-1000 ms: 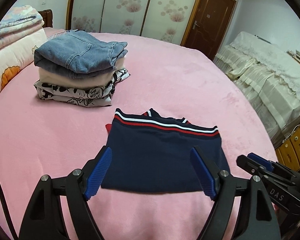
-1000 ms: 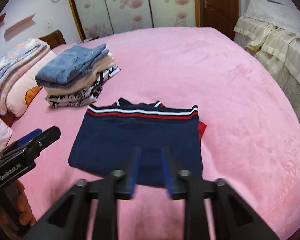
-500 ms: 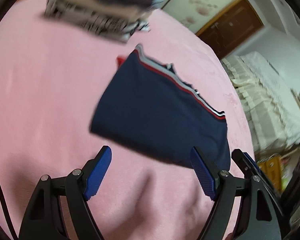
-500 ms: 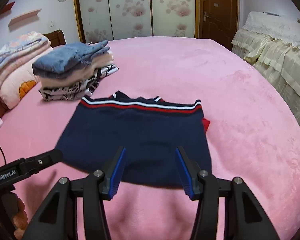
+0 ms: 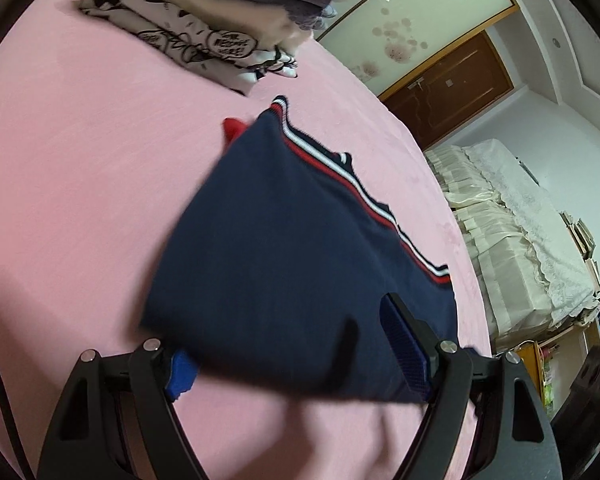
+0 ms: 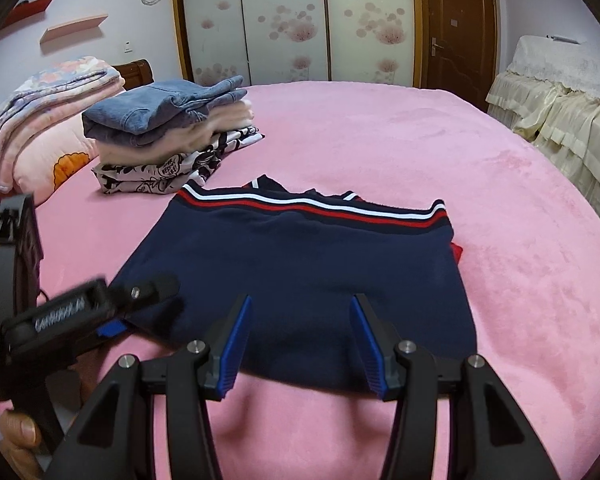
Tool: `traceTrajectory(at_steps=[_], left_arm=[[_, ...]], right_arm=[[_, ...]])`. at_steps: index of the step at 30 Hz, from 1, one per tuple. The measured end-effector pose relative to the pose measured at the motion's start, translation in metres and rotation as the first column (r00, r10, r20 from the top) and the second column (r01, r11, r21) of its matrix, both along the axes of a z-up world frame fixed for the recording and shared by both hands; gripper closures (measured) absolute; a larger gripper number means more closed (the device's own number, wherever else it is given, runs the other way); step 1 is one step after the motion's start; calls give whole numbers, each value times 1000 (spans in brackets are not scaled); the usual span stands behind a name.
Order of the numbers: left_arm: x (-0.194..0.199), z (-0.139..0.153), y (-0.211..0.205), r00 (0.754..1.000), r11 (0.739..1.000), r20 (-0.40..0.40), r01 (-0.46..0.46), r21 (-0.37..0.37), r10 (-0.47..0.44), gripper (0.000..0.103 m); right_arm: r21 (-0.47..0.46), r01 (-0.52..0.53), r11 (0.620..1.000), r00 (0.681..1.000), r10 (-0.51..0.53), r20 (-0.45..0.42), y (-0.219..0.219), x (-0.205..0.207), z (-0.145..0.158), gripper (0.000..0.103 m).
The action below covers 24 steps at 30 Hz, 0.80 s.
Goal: Fold large clothes
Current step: 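Grasp one side edge of the folded jacket with the left gripper, then fold the held side over the other half with the left gripper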
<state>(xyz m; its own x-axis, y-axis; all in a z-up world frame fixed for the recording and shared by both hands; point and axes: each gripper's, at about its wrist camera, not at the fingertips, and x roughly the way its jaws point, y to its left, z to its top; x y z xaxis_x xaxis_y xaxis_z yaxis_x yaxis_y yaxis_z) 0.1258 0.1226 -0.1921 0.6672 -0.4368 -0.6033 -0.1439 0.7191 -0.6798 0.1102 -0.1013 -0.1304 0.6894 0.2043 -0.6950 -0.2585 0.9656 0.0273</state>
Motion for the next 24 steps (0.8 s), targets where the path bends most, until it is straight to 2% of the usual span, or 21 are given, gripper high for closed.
traceTrajectory(at_steps=[3, 5, 6, 8, 10, 11, 13, 20, 23, 24], left_arm=[[15, 4, -2, 1000, 1000, 13, 12, -1, -12, 24], [21, 8, -4, 1000, 1000, 21, 15, -8, -14, 24], [25, 11, -5, 999, 1000, 29, 14, -11, -13, 28], [29, 16, -8, 999, 1000, 41, 8, 8, -8, 39], [28, 23, -10, 999, 998, 45, -10, 56, 7, 58], [26, 27, -11, 999, 996, 45, -22, 81, 18, 63], [24, 31, -10, 999, 992, 42, -31, 125, 26, 84], [19, 45, -21, 998, 968, 62, -5, 251, -11, 91], [16, 60, -37, 992, 945, 115, 19, 327, -60, 92], [15, 69, -48, 987, 929, 135, 37, 369, -92, 92]], right_arm=[[4, 1, 1000, 1000, -1, -6, 0, 4, -5, 53], [-1, 1, 1000, 1000, -1, -12, -1, 8, -7, 56], [-5, 1, 1000, 1000, -1, -17, 0, 11, -8, 61], [-10, -2, 1000, 1000, 2, -21, 1, 16, -9, 70], [-33, -4, 999, 1000, 4, -15, 6, 23, -9, 81], [-40, -7, 999, 1000, 6, -15, 8, 26, -10, 83], [-32, -16, 999, 1000, 16, -15, 13, 31, -11, 87], [-40, -50, 998, 992, 45, -118, 31, 45, -41, 93], [9, -40, 999, 987, 41, -157, 25, 49, -46, 93], [47, -30, 998, 984, 38, -176, 20, 52, -48, 93]])
